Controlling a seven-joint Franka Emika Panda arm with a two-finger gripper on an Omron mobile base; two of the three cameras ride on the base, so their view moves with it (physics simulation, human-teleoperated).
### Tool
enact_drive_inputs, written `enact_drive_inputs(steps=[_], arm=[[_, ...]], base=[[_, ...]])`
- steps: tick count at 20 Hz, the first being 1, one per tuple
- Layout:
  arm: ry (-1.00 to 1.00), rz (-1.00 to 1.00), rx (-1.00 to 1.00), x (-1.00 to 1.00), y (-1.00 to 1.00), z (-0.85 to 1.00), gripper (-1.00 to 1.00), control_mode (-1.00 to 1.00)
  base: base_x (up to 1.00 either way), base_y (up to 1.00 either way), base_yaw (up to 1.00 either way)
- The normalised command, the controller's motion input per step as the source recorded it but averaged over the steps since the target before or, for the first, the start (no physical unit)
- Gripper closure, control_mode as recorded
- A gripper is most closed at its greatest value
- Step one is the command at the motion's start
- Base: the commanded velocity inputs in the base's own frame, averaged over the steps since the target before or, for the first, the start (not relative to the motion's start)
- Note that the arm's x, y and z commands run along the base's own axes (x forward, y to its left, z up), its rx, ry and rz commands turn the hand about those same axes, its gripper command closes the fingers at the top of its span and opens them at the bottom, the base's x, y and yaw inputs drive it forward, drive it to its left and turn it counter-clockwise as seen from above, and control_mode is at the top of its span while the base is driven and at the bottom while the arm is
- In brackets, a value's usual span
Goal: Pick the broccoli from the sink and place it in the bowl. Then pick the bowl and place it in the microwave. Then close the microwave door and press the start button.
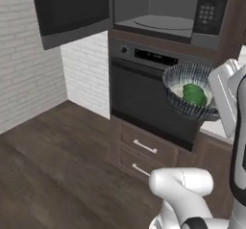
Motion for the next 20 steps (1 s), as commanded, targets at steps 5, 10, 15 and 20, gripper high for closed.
enact_drive_inputs(steps=[5, 10, 15, 20], arm=[[0.0, 0.0, 0.0, 0.0, 0.0, 0.0, 1.0, 1.0], [0.0, 0.0, 0.0, 0.0, 0.0, 0.0, 1.0, 1.0], [0.0, 0.0, 0.0, 0.0, 0.0, 0.0, 1.0, 1.0], [0.0, 0.0, 0.0, 0.0, 0.0, 0.0, 1.0, 1.0]], base=[[1.0, 0.0, -0.1], [0.64, 0.02, -0.13], [0.56, 0.03, -0.21], [0.29, 0.0, -0.14]])
